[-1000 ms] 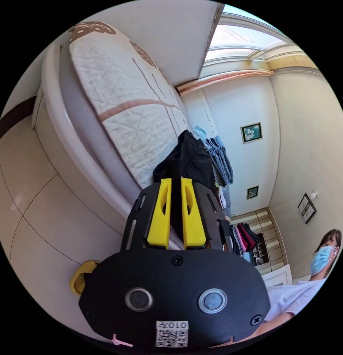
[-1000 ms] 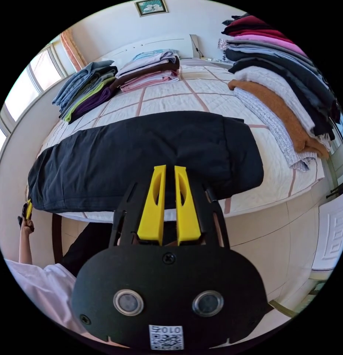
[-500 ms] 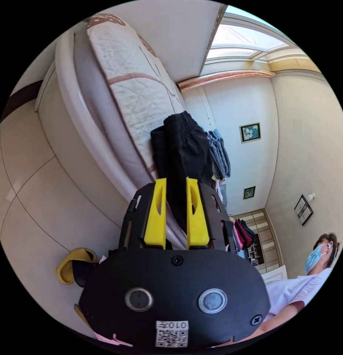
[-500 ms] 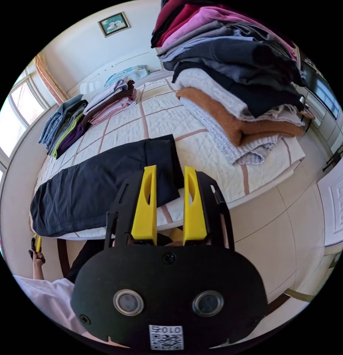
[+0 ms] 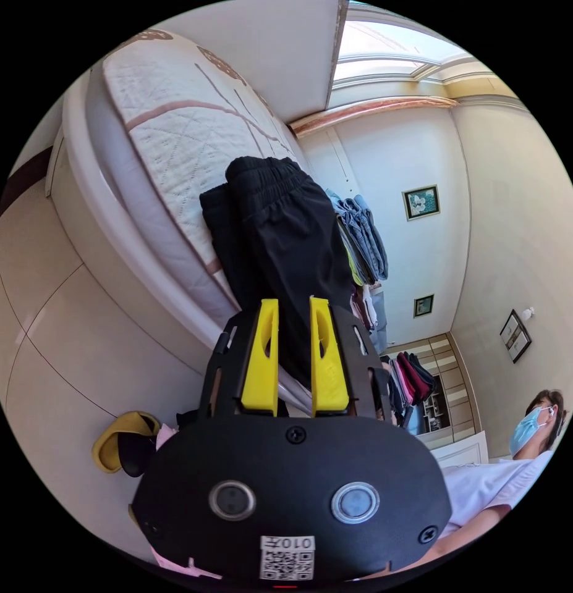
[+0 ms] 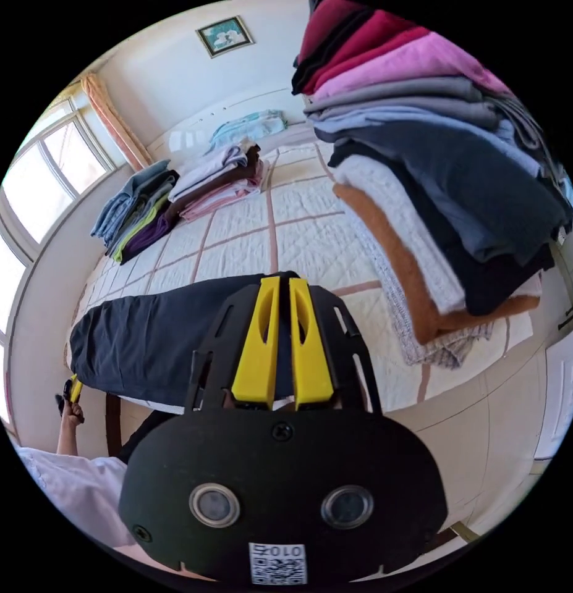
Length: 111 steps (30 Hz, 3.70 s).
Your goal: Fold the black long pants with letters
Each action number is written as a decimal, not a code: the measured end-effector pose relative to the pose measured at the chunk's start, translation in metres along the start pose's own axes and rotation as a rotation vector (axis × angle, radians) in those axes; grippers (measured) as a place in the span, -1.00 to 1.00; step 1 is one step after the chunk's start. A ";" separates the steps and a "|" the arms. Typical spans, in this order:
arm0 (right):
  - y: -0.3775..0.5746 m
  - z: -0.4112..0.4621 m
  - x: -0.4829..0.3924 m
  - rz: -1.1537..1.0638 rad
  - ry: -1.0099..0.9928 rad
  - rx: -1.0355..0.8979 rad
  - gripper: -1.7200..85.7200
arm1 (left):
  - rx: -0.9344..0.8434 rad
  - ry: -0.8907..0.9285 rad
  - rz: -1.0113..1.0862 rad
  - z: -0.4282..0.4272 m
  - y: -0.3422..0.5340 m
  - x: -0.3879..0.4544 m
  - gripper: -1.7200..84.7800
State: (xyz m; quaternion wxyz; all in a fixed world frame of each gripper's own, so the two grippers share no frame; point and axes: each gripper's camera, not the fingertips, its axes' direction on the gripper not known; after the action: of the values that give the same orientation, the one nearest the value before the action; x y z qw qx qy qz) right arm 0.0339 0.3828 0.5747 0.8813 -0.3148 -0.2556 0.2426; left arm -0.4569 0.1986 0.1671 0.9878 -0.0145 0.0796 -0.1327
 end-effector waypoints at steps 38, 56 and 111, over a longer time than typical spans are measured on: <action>0.068 0.008 0.115 0.640 -0.185 0.106 -0.64 | 0.311 -0.145 0.264 -0.034 -0.006 0.109 -0.86; 0.070 0.005 0.121 0.685 -0.307 0.197 -0.86 | 0.325 -0.104 0.244 -0.055 -0.008 0.089 -0.92; 0.050 0.119 -0.057 -0.430 -0.471 -0.200 -0.84 | -0.452 -0.211 0.909 0.294 0.076 0.289 -0.88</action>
State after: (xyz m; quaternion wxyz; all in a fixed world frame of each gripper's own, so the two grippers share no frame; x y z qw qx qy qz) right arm -0.0943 0.4353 0.6038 0.7936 -0.2741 -0.5355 0.0910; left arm -0.1142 0.1981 0.4092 0.9207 -0.2047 0.0047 0.3324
